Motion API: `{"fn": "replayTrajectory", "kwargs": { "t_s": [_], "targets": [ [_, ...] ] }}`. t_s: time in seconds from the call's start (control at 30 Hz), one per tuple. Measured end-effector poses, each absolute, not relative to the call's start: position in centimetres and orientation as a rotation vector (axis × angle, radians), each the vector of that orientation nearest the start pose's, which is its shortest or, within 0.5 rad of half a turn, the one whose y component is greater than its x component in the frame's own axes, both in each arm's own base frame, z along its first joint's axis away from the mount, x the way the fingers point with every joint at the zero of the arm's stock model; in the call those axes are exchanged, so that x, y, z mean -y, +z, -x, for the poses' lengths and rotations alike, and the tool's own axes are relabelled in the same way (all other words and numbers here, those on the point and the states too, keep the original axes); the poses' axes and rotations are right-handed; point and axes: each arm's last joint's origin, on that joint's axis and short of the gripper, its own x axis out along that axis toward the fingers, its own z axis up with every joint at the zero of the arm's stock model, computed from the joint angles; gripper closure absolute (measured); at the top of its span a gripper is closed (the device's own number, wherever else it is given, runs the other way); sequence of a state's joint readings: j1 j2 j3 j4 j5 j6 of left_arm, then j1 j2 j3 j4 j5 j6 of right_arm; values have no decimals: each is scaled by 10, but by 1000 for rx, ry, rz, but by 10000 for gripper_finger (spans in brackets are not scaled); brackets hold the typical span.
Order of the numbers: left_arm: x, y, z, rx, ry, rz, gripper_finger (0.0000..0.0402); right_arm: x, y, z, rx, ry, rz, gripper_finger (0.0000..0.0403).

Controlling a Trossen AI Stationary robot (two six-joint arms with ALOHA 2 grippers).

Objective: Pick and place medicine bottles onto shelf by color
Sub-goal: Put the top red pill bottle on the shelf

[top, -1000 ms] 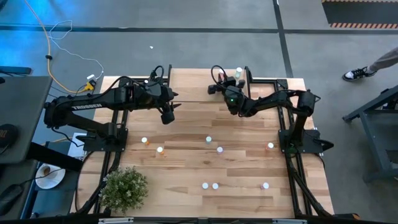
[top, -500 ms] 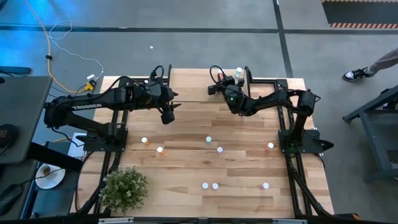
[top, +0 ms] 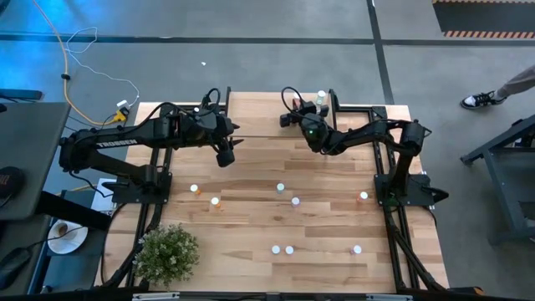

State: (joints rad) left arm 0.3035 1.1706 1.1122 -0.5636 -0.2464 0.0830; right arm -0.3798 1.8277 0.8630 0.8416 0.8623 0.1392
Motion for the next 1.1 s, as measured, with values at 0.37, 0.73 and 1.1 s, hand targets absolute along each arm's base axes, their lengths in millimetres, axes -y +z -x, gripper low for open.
{"fn": "replayTrajectory", "kwargs": {
  "t_s": [0.37, 0.73, 1.1],
  "targets": [
    [-79, 336, -230, -651, 505, -60, 200, 154, 182, -328, -25, -1246, -93, 263],
    [-79, 336, -230, -651, 505, -60, 200, 155, 182, -328, -14, -1265, -105, 263],
    [-79, 336, -230, -651, 506, -60, 200, 154, 183, -328, -4, -1246, -111, 260]
  ]
}}
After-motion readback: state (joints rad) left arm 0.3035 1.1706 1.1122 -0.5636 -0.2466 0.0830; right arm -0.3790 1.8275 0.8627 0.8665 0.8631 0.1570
